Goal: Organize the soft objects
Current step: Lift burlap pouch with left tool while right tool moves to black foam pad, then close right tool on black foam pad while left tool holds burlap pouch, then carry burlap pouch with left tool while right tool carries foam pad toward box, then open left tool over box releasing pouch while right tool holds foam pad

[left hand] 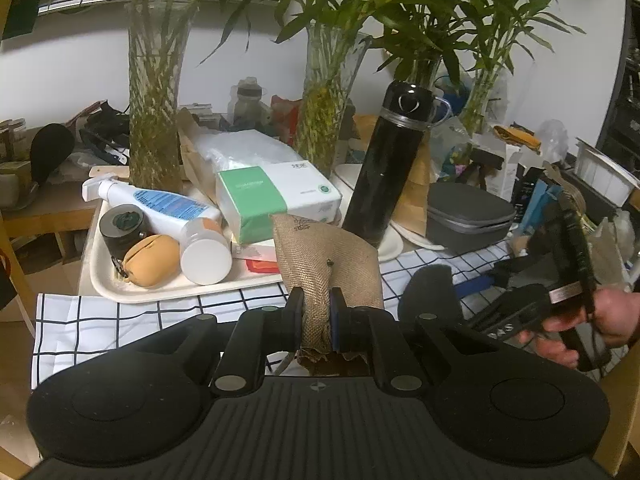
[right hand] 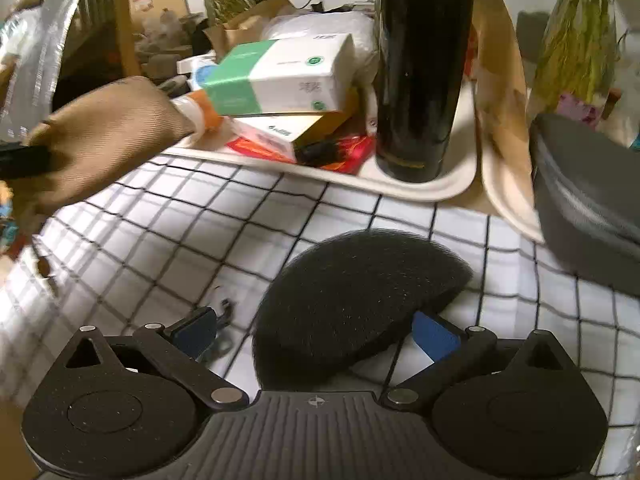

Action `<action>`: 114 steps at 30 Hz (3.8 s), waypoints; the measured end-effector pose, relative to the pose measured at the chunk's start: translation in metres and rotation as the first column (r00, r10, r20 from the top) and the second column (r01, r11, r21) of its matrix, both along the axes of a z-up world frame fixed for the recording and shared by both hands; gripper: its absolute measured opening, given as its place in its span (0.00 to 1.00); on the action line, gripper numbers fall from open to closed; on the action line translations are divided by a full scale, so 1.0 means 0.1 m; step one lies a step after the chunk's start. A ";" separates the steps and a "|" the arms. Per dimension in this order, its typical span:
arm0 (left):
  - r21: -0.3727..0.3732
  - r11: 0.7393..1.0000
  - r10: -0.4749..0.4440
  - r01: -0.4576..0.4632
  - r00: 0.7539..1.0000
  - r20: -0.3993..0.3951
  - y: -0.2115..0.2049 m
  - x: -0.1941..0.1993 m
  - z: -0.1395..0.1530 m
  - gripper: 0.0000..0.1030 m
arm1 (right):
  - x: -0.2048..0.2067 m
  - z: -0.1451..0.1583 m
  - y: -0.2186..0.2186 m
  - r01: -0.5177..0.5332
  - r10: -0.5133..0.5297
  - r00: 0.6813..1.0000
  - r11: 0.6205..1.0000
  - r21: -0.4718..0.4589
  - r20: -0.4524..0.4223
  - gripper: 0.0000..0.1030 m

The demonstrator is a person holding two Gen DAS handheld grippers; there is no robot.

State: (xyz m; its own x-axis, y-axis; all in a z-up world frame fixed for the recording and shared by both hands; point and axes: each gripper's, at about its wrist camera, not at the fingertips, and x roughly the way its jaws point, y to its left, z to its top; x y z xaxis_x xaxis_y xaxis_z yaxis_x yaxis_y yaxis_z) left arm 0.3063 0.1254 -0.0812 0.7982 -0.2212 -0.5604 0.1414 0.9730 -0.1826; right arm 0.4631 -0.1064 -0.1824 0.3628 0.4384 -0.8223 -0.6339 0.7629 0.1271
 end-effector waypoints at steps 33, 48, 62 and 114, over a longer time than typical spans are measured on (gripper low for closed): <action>-0.020 0.999 0.052 -0.051 0.997 0.061 -0.03 -0.22 0.17 0.13 | -0.17 0.77 -0.48 0.116 -0.118 0.987 0.993 0.020 0.113 0.72; -0.054 0.988 0.147 -0.142 0.984 0.100 -0.05 -0.64 0.45 0.13 | -0.93 1.43 -1.02 0.141 -0.176 0.976 0.959 0.244 0.130 0.72; -0.018 0.997 0.083 -0.081 0.984 0.155 -0.44 -1.39 1.01 0.13 | -1.71 1.70 -1.18 -0.001 -0.056 0.981 0.956 0.293 0.186 0.73; 0.163 0.985 -0.061 0.062 0.998 -0.013 -1.06 -2.51 0.76 0.69 | -2.46 1.76 -1.04 -0.260 0.222 0.958 0.940 0.221 0.184 0.78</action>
